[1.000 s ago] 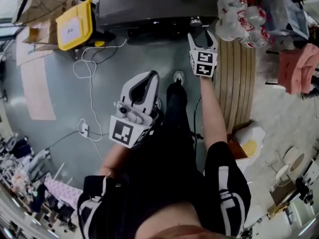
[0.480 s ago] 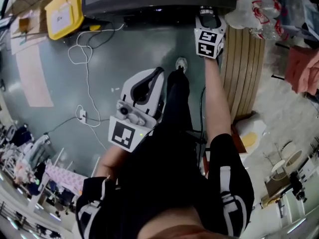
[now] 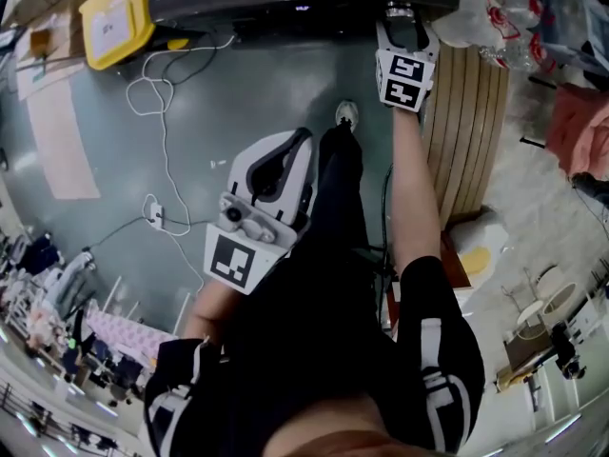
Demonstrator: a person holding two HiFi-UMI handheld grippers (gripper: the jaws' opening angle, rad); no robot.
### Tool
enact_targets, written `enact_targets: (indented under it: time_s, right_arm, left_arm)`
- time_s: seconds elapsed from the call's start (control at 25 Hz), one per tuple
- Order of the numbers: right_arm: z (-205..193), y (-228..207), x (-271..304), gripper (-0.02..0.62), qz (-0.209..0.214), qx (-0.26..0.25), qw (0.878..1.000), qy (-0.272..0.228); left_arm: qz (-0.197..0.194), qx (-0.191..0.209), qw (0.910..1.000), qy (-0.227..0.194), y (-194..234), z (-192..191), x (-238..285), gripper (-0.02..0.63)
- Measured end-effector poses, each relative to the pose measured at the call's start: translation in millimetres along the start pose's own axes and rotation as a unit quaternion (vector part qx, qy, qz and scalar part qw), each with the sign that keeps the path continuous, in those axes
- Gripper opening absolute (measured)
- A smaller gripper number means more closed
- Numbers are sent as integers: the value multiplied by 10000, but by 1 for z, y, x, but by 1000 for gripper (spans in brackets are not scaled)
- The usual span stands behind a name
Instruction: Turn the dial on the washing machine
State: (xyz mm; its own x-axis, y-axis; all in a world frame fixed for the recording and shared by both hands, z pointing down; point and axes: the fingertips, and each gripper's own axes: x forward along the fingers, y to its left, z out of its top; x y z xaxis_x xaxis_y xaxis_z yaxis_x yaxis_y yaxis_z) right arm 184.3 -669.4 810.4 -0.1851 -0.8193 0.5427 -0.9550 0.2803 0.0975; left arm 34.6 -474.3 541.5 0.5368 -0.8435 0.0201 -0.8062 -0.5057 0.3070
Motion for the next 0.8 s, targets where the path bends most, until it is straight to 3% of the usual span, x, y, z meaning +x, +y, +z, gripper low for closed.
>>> enact_targets:
  time_s: [0.12, 0.2, 0.28, 0.36, 0.44, 0.64, 0.8]
  right_arm:
    - [-3, 0, 3, 309, -267, -635, 9976, 90]
    - [-2, -1, 4, 297, -241, -529, 9983, 69]
    - [-2, -2, 5, 289, 77, 227, 9997, 32]
    - [-2, -3, 6, 287, 456, 1251, 9911, -15]
    - [-3, -4, 7, 288, 617, 1763, 9824, -89]
    - [1, 0, -11, 313, 271, 1092, 9936, -105]
    - [15, 32, -83, 313, 248, 1099, 9936, -12]
  left_arm:
    - [-12, -20, 10000, 35, 0, -2, 0, 21]
    - [-24, -41, 10000, 49, 1, -3, 1, 22]
    - [-34, -77, 9999, 60, 2, -5, 3, 22]
    - [-44, -119, 9999, 87, 3, -8, 6, 22]
    - [-42, -152, 9998, 86, 4, -7, 7, 21]
    - [-55, -112, 9999, -64, -3, 9, -8, 23]
    - [-96, -1, 9998, -170, -16, 46, -59, 21]
